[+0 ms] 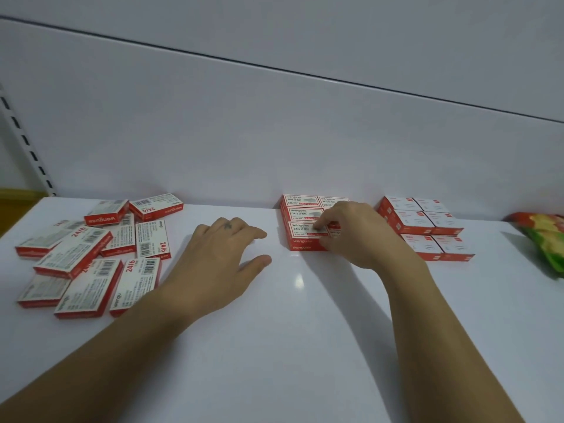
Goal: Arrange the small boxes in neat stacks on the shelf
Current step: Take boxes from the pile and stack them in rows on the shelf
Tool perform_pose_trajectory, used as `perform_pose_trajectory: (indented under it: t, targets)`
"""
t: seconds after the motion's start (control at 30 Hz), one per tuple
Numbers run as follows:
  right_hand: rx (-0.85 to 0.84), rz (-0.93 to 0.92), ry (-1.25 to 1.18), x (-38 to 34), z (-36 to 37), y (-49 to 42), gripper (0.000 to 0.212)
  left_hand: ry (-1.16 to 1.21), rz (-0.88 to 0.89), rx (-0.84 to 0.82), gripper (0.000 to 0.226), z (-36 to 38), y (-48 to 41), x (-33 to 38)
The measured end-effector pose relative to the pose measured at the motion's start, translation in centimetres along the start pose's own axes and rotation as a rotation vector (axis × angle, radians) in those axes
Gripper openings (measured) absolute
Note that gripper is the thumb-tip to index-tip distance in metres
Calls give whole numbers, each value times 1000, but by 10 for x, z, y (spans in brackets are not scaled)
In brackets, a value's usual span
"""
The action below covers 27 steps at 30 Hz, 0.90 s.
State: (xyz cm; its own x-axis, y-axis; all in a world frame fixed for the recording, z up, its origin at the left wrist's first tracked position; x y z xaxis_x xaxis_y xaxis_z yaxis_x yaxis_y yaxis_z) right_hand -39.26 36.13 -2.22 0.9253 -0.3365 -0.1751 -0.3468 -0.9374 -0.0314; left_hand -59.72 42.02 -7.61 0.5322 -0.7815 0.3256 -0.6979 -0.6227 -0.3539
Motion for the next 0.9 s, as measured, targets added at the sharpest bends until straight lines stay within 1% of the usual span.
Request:
perform_pose_trajectory:
  t: [0.13, 0.47, 0.57, 0.63, 0.7, 0.77, 0.9]
  targets:
    - [-11, 21, -14, 1, 3, -1, 28, 9, -9, 2, 41, 1, 0, 0]
    - [-36, 43, 10, -1, 1, 0, 30, -22, -22, -25, 44, 2, -1, 7]
    - [-5, 43, 31, -2, 0, 1, 29, -51, -33, -38, 45, 1, -1, 8]
    - [74, -1, 37, -7, -1, 3, 36, -80, -33, -44, 47, -1, -1, 9]
    - [188, -62, -34, -16, -5, 8, 46, -110, -29, -40, 48, -4, -1, 12]
    - [264, -145, -89, -31, -5, 13, 52, -158, -14, -34, 49, -11, -1, 14]
    - [249, -249, -28, -59, 6, 20, 57, -266, -10, -37, 49, -31, 3, 14]
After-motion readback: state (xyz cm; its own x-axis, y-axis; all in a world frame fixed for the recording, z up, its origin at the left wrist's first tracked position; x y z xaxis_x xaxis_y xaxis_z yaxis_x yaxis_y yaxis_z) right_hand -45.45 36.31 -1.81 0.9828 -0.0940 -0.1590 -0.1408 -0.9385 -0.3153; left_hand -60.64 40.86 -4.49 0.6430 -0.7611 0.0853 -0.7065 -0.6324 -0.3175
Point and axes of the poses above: each hand's wrist, its own y-axis away from the middle knuckle, its own z-axis out of the palm, x = y × z, the point moved 3 cm from there along -y, towards the middle knuckle, and after that the axes turned 6 degrees about z, right-handed, at the moved point
